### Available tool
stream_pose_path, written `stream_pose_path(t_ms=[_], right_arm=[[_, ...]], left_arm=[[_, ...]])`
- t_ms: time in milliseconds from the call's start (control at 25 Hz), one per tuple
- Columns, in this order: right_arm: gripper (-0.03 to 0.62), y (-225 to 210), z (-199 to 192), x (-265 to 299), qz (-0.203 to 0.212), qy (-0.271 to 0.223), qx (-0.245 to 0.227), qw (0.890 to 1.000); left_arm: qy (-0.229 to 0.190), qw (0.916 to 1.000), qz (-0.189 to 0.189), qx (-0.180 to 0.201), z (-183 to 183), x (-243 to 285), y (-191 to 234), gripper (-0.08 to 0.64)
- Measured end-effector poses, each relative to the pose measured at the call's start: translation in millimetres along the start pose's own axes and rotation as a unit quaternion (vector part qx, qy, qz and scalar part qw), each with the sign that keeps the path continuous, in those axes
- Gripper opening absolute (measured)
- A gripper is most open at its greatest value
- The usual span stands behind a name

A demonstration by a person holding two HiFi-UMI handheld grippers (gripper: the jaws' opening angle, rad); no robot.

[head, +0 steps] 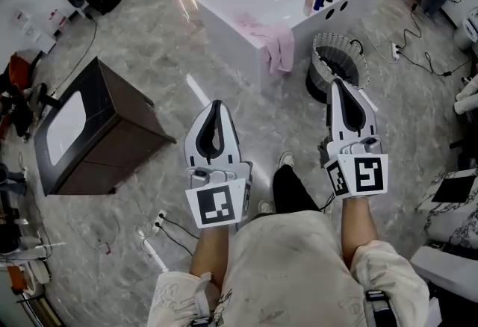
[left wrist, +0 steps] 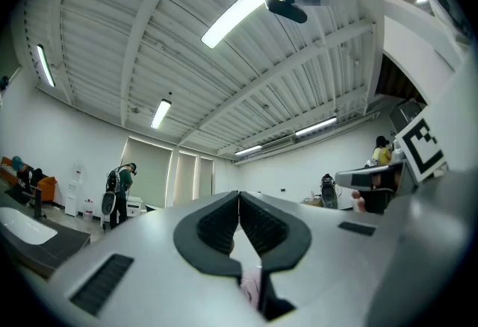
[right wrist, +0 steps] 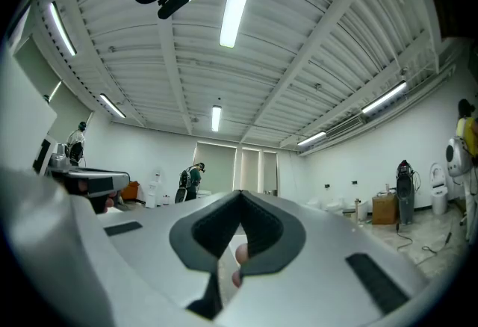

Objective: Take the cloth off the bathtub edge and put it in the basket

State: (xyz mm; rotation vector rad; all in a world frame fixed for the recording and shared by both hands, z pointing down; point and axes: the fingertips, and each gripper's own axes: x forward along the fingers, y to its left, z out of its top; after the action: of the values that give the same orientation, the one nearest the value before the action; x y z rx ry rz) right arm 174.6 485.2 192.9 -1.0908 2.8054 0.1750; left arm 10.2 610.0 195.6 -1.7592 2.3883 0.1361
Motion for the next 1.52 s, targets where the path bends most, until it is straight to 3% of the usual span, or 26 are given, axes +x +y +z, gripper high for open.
stream_pose_path(t_ms=[400, 1160, 1520], right_arm=[[-0.012, -36.4, -26.3, 75.5, 0.003, 0.007, 0.02, 1.0], [-0.012, -182.4, -79.2, 224.2, -0.011, 0.034, 0.037, 0.999], [-0.011, -217.9, -95.5, 260.6, -0.016, 0.041, 0.039, 0.998]], left_arm=[[0.005, 0.9999, -0.002, 0.016, -15.1, 81.6, 2.6, 0.003], [0.032, 0.9984, -0.034, 0.031, -62.2, 298.9, -58.5, 0.003], [0.035, 0.9981, -0.036, 0.035, -77.7, 352.3, -66.0, 0.003]])
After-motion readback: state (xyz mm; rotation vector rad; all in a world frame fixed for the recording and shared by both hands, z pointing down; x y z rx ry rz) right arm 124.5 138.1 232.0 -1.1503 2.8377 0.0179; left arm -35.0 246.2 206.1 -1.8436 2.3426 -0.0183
